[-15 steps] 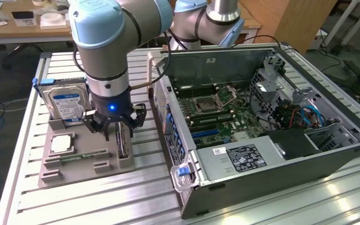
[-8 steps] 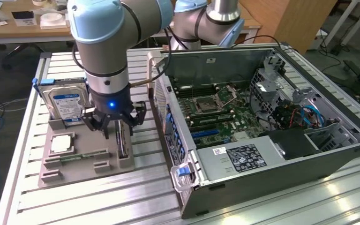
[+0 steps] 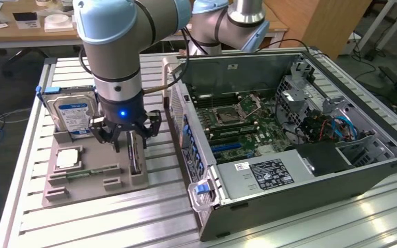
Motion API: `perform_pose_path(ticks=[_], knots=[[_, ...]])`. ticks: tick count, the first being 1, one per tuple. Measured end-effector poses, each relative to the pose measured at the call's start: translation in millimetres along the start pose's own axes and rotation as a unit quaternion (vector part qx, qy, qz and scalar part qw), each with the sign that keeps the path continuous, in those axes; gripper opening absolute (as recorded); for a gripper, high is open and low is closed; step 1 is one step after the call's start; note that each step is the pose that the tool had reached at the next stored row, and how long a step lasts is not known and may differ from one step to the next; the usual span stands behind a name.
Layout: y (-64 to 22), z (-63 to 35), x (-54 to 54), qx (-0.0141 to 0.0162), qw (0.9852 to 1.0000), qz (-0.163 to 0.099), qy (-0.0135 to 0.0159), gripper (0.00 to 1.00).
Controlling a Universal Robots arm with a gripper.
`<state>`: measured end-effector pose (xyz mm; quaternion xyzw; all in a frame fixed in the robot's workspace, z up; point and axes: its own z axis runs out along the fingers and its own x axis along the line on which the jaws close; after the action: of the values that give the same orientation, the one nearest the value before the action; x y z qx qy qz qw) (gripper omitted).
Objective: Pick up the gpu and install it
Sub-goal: 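Pick up the gpu and move the gpu toward the slot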
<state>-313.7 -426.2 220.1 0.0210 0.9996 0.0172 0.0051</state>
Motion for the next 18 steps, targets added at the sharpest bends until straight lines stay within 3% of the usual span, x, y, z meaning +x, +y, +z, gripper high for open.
perform_pose_path(ticks=[4,8,9,11,12,18], knots=[[-0.1,0.0,-0.1,0.0050,1.0000,0.000,-0.0002,0.65],[-0.1,0.0,0.0,0.0051,1.0000,0.000,-0.0002,0.64],[0.0,0.0,0.0,0.0051,1.0000,0.000,-0.0002,0.57],[0.0,-0.1,-0.1,0.0051,1.0000,0.000,-0.0001,0.57],[0.0,-0.1,-0.1,0.0051,1.0000,0.000,-0.0002,0.50],[4.8,0.0,-0.1,0.0051,1.0000,0.000,-0.0002,0.50]])
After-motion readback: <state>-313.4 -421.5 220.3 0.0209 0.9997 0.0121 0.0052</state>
